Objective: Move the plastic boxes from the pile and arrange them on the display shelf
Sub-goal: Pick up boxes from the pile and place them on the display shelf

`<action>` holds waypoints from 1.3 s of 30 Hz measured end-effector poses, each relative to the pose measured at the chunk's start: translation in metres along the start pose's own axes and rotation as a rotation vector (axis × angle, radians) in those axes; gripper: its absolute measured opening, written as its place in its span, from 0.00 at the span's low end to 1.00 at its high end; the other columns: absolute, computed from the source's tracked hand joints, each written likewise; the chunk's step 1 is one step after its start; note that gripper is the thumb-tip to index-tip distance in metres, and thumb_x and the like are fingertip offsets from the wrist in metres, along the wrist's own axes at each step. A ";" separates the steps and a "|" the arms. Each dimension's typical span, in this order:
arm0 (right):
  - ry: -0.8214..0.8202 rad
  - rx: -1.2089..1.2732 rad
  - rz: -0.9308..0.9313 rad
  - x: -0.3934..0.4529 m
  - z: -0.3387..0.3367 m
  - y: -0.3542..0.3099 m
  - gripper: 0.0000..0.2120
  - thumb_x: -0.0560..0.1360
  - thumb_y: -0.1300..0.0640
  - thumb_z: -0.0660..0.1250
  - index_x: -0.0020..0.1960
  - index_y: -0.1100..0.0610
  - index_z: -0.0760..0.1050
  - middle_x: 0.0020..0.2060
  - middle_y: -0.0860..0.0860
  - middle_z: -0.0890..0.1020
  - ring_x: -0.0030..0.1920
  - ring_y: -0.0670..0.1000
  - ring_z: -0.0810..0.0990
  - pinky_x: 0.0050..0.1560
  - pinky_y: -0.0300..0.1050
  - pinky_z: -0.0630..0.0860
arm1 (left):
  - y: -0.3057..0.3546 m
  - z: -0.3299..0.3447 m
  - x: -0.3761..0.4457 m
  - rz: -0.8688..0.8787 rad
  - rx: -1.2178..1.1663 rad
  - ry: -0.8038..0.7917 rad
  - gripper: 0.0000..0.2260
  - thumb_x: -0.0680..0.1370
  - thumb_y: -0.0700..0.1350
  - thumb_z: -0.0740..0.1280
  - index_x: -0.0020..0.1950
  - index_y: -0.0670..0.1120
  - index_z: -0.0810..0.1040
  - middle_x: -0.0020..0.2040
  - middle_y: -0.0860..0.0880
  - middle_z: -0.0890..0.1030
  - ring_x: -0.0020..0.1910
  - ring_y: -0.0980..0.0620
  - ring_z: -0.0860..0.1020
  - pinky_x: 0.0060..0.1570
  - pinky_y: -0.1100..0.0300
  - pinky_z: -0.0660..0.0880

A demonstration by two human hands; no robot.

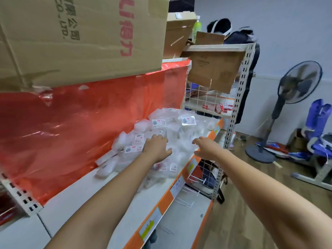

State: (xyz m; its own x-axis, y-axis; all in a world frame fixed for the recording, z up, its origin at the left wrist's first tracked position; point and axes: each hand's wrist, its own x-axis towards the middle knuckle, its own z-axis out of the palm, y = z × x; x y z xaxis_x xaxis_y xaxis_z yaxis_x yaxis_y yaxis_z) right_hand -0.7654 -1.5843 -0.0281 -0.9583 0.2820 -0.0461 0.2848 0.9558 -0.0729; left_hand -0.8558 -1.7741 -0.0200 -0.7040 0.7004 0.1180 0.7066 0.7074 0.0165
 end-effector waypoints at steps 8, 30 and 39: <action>0.069 -0.008 -0.124 0.121 -0.025 0.057 0.26 0.77 0.54 0.64 0.73 0.55 0.61 0.70 0.54 0.65 0.67 0.56 0.67 0.59 0.51 0.70 | -0.023 0.000 0.096 -0.183 -0.029 0.099 0.22 0.77 0.52 0.63 0.69 0.45 0.69 0.67 0.45 0.70 0.67 0.44 0.65 0.63 0.51 0.66; 0.066 0.248 -0.414 0.235 -0.018 0.111 0.34 0.71 0.54 0.71 0.72 0.58 0.61 0.62 0.56 0.71 0.64 0.58 0.66 0.64 0.47 0.62 | -0.042 0.020 0.161 -0.514 -0.156 0.070 0.30 0.70 0.46 0.71 0.70 0.49 0.64 0.65 0.46 0.67 0.66 0.46 0.63 0.62 0.53 0.62; 0.093 0.617 -0.586 0.209 -0.043 0.094 0.33 0.71 0.63 0.71 0.72 0.56 0.60 0.64 0.53 0.66 0.58 0.47 0.67 0.52 0.32 0.62 | -0.027 0.002 0.137 -0.475 -0.275 0.277 0.29 0.69 0.44 0.70 0.67 0.50 0.65 0.63 0.49 0.70 0.63 0.48 0.65 0.58 0.55 0.62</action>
State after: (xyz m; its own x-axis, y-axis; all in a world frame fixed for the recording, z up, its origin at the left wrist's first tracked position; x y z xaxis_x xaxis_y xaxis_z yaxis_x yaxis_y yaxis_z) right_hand -0.9399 -1.4320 -0.0015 -0.9452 -0.2123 0.2481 -0.3213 0.7404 -0.5903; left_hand -0.9716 -1.6966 -0.0067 -0.9275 0.2380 0.2883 0.3392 0.8599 0.3814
